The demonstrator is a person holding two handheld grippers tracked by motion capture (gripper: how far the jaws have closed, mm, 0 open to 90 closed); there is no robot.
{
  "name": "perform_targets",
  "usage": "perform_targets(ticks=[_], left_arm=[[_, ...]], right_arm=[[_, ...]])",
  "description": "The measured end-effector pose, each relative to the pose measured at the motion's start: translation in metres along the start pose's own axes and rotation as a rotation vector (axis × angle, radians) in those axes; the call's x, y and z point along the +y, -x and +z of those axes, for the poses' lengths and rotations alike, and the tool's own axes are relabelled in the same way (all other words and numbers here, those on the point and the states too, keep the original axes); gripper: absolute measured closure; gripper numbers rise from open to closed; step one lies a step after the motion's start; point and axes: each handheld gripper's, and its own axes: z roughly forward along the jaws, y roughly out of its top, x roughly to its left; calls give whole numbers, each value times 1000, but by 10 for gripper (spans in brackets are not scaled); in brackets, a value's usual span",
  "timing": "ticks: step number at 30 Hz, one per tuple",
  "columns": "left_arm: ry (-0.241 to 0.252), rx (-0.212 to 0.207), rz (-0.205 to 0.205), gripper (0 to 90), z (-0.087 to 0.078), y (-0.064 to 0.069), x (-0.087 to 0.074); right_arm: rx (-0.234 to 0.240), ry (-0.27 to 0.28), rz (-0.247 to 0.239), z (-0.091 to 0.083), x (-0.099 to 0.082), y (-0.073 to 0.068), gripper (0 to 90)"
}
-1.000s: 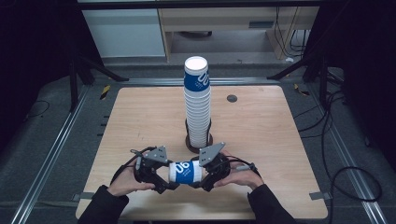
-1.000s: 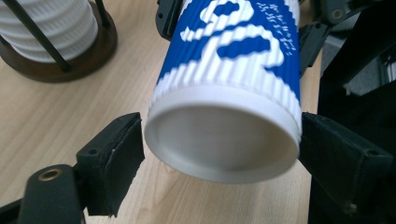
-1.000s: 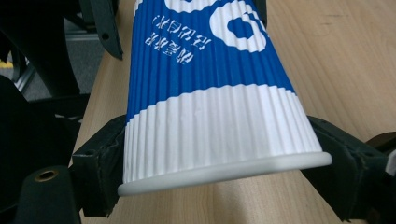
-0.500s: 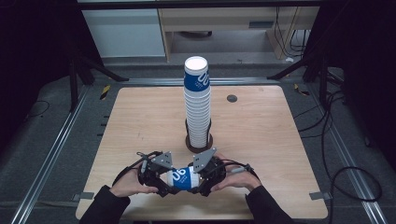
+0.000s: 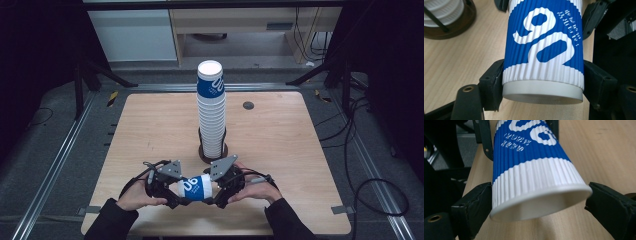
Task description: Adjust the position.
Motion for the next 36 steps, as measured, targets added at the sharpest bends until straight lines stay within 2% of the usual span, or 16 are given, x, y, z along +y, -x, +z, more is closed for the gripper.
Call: perform_targets(ticks=[3, 5, 9, 13, 14, 17, 19, 24, 29, 36], left_arm=[[42, 10, -28, 268, -6, -5, -4], [72, 32, -41, 268, -12, -9, -6], [178, 53, -72, 267, -23, -13, -9], [280, 43, -87, 267, -31, -15, -11], [301, 47, -84, 267, -32, -14, -11], [359, 24, -76, 268, -35, -13, -10], [378, 18, -62, 268, -35, -10, -9], [387, -14, -32, 268, -30, -4, -6], [367, -42, -10, 268, -24, -1, -3], [371, -74, 10, 268, -19, 2, -1]], right_arm=[[-24, 42, 23, -9, 0, 4, 67], [-44, 73, 40, -16, -1, 6, 67], [-64, 131, 82, -29, -4, 11, 68], [-75, 190, 117, -37, -6, 14, 67], [-74, 206, 125, -38, -6, 14, 67], [-59, 256, 150, -41, -6, 15, 68], [-47, 280, 158, -43, -6, 15, 70], [-17, 318, 161, -43, -3, 14, 72], [18, 332, 161, -39, -1, 12, 72], [74, 346, 166, -32, -1, 10, 70]])
